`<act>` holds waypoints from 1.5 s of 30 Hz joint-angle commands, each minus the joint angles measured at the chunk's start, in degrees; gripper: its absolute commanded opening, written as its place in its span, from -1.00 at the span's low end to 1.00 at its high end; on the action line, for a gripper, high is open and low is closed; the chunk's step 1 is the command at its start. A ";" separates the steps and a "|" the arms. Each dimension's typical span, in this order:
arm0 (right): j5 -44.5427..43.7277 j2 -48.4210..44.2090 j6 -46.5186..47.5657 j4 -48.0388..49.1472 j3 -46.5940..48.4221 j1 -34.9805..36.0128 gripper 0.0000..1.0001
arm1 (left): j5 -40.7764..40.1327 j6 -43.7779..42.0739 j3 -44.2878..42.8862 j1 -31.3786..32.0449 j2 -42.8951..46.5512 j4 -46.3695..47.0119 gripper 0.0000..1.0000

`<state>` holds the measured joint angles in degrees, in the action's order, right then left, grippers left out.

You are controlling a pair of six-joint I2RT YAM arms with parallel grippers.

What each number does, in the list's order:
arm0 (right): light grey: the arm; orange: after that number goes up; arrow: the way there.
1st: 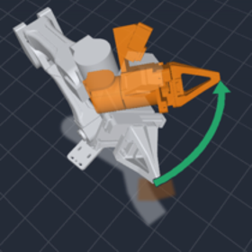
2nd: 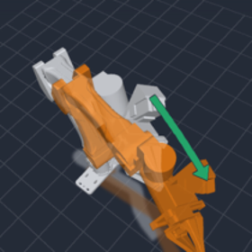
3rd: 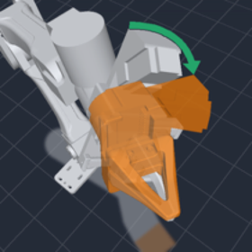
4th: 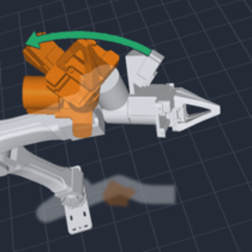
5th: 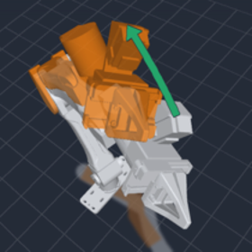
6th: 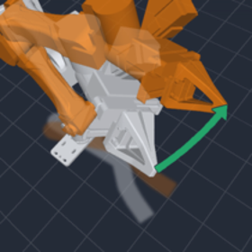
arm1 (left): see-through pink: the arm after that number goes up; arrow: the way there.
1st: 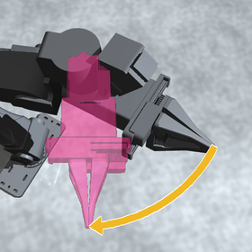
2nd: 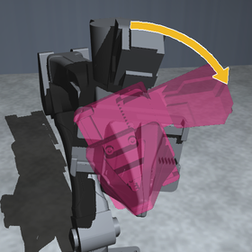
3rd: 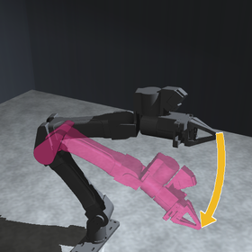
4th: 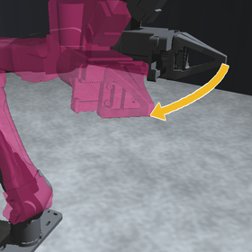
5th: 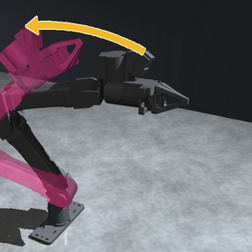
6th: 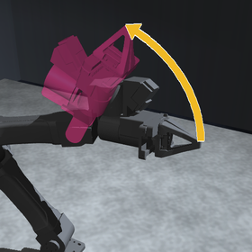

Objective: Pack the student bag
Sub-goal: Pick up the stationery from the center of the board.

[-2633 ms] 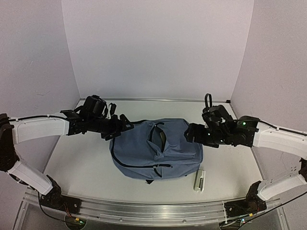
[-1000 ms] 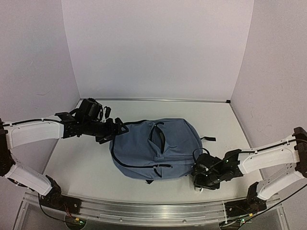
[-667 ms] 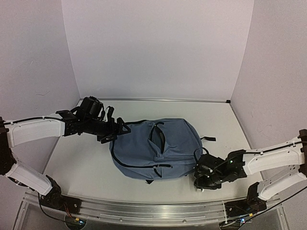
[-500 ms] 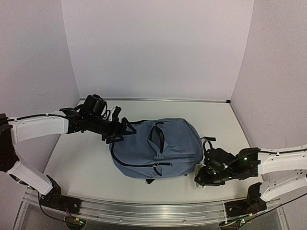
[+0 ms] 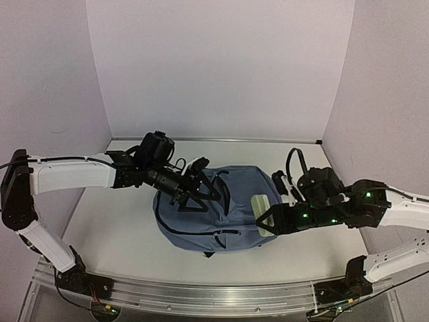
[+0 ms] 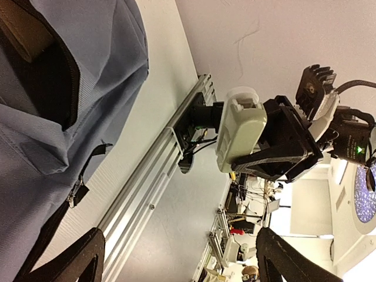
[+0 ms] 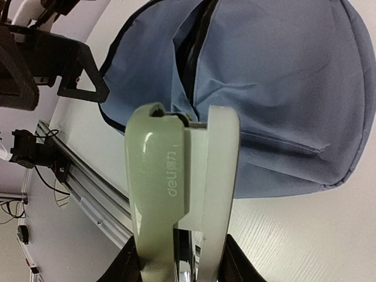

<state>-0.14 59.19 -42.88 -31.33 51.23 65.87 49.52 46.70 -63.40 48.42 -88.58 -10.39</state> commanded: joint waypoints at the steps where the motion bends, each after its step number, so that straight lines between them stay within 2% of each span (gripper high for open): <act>1: 2.57 5.25 7.82 1.96 5.24 1.29 -0.24 | 7.09 2.71 -3.20 0.27 -1.27 4.47 0.78; 9: 2.74 14.71 13.86 2.09 12.18 4.30 -0.24 | 11.64 4.22 -3.98 0.93 -4.52 5.61 0.78; 14: 3.08 18.01 16.47 1.98 15.26 5.32 -0.25 | 13.70 4.38 -4.69 1.30 -6.84 4.31 0.71; 23: 3.84 20.24 18.76 1.84 17.63 6.43 -0.25 | 16.96 3.65 -6.12 2.04 -9.47 3.00 0.26; 27: 4.03 21.10 19.21 1.79 17.58 6.60 -0.26 | 18.01 3.57 -6.99 2.61 -10.64 3.09 0.21; 29: 3.74 21.28 19.37 1.73 17.50 6.56 -0.26 | 18.34 3.57 -7.43 2.86 -11.00 3.09 0.08; 34: 2.10 21.07 19.28 1.71 17.08 6.57 -0.24 | 18.59 3.48 -7.52 2.99 -11.11 3.16 -0.47; 39: -1.72 20.37 17.71 1.62 16.31 6.59 -0.08 | 18.43 3.47 -6.59 3.03 -10.58 3.08 -0.96; 45: -7.15 18.81 14.51 1.33 16.12 6.56 0.63 | 13.96 2.83 -6.02 2.77 -7.89 2.81 -1.00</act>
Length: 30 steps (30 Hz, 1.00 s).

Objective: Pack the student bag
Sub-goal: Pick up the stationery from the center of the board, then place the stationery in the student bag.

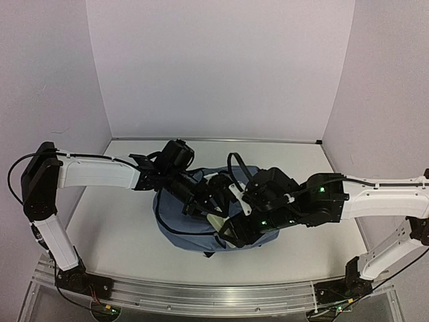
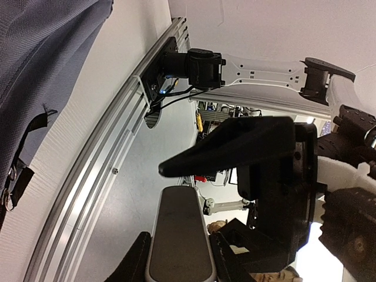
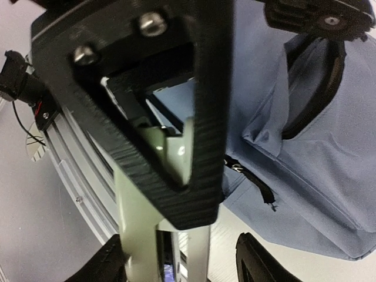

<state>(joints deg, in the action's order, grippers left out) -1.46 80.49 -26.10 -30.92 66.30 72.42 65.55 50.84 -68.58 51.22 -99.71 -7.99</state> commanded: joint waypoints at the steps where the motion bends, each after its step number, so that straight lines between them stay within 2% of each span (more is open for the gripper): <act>1: -6.56 -3.02 -2.84 0.84 1.13 0.00 0.71 | -3.33 -1.49 -0.78 -0.25 3.97 0.34 -1.00; 3: -7.88 -3.92 -3.82 -0.07 2.07 0.00 0.82 | -6.71 -1.16 -0.16 -1.39 5.70 0.27 -1.00; 10: -15.80 -5.67 -10.60 -5.70 5.74 -0.12 0.96 | -17.79 1.33 6.27 -8.76 15.22 0.83 -1.00; 13: -20.00 -4.89 -15.11 -8.15 6.70 -1.33 0.96 | -22.54 1.56 8.69 -11.72 20.13 0.50 -1.00; 21: -18.16 4.22 -17.86 -9.78 8.74 -9.72 0.94 | -36.80 1.40 13.00 -14.66 27.40 2.25 -1.00; 25: -18.76 10.20 -16.20 -10.17 12.41 -9.76 0.87 | -39.65 3.92 15.65 -14.75 28.58 7.08 -1.00; 30: -22.30 17.34 -14.24 -12.58 17.96 -9.76 0.76 | -41.53 5.17 18.17 -14.75 29.78 7.73 -1.00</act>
<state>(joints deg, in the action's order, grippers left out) -19.17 93.96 -41.72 -40.93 78.30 62.41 27.42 54.32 -51.49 36.69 -72.74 -5.21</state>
